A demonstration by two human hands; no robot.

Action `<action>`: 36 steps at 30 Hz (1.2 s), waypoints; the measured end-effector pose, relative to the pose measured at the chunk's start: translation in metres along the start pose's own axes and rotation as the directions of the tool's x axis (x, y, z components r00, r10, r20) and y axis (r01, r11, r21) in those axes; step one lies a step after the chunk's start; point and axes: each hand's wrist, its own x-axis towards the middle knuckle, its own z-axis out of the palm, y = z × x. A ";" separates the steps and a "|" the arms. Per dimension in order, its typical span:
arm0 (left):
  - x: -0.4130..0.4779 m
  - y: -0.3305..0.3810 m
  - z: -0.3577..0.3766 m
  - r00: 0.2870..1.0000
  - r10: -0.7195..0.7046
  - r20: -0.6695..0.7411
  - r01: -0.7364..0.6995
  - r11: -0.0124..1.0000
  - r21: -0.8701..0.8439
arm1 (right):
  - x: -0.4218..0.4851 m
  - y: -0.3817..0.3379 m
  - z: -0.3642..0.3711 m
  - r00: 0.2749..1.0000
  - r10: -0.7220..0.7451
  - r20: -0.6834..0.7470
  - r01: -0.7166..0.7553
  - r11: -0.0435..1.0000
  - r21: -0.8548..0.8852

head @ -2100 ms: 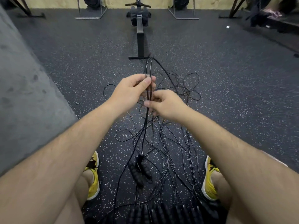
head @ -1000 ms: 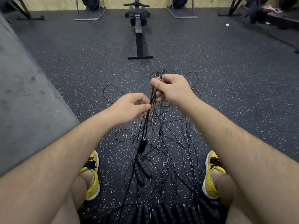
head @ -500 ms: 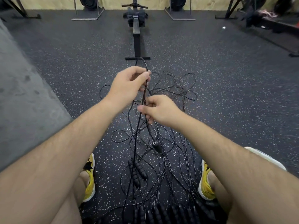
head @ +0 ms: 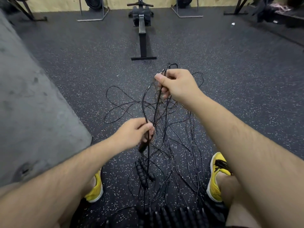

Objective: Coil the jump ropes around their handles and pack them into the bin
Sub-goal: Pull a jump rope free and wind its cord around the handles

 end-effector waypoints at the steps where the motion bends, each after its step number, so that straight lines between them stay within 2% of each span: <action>1: 0.001 0.009 -0.004 0.998 0.030 -0.059 -0.030 1.000 -0.008 | 0.000 0.002 -0.001 1.000 0.002 0.020 -0.002 1.000 -0.004; 6: 0.017 0.046 -0.038 0.946 0.210 -0.246 -0.221 0.975 -0.016 | -0.022 0.006 -0.004 0.963 0.043 0.266 0.017 0.976 -0.219; 8: 0.026 0.059 -0.050 0.932 0.237 -0.274 -0.255 0.966 -0.032 | -0.032 0.011 -0.001 0.935 0.064 0.348 0.017 0.974 -0.225; 10: 0.035 0.070 -0.057 0.916 0.243 -0.319 -0.293 0.948 -0.120 | -0.040 0.015 0.005 0.914 0.086 0.397 0.000 0.977 -0.212; 13: 0.044 0.082 -0.061 0.906 0.218 -0.363 -0.322 0.911 -0.258 | -0.044 0.023 0.019 0.931 0.087 0.355 -0.007 0.975 -0.222; 15: 0.046 0.080 -0.060 0.901 0.203 -0.383 -0.317 0.911 -0.264 | -0.040 0.023 0.027 0.959 0.061 0.278 0.000 0.977 -0.214; 17: 0.043 0.072 -0.060 0.872 0.198 -0.447 -0.303 0.936 -0.177 | -0.034 0.018 0.030 0.976 0.028 0.218 0.018 0.978 -0.208; 19: 0.033 0.060 -0.060 0.780 0.238 -0.579 -0.284 0.959 0.012 | -0.028 0.012 0.031 0.982 0.001 0.187 0.036 0.980 -0.198; 20: 0.026 0.054 -0.060 0.734 0.247 -0.632 -0.275 0.960 0.055 | -0.026 0.009 0.031 0.985 -0.011 0.174 0.045 0.981 -0.189; 21: 0.021 0.047 -0.060 0.730 0.222 -0.647 -0.261 0.965 0.036 | -0.024 0.007 0.032 0.987 -0.020 0.162 0.048 0.983 -0.175; 23: 0.011 0.037 -0.055 0.838 0.135 -0.529 -0.207 0.975 -0.079 | -0.021 0.005 0.037 0.989 -0.024 0.147 0.048 0.986 -0.157; 25: 0.004 0.029 -0.045 0.955 0.079 -0.286 -0.122 0.983 -0.136 | -0.018 0.005 0.041 0.990 -0.019 0.143 0.040 0.988 -0.151; 27: 0.000 0.020 -0.034 0.992 0.078 -0.101 -0.094 0.983 -0.158 | -0.015 0.005 0.043 0.990 -0.011 0.140 0.028 0.993 -0.117; 28: 0.001 0.016 -0.031 0.992 0.088 -0.093 -0.100 0.984 -0.145 | -0.015 0.004 0.042 0.990 -0.009 0.142 0.025 0.994 -0.106; 32: 0.010 0.020 -0.036 0.965 0.102 -0.242 -0.120 0.991 -0.057 | -0.015 0.002 0.030 0.989 -0.021 0.143 0.040 0.990 -0.132; 36: 0.026 0.042 -0.041 0.939 0.196 -0.283 -0.212 0.977 -0.027 | -0.017 0.003 0.015 0.989 -0.036 0.142 0.047 0.996 -0.074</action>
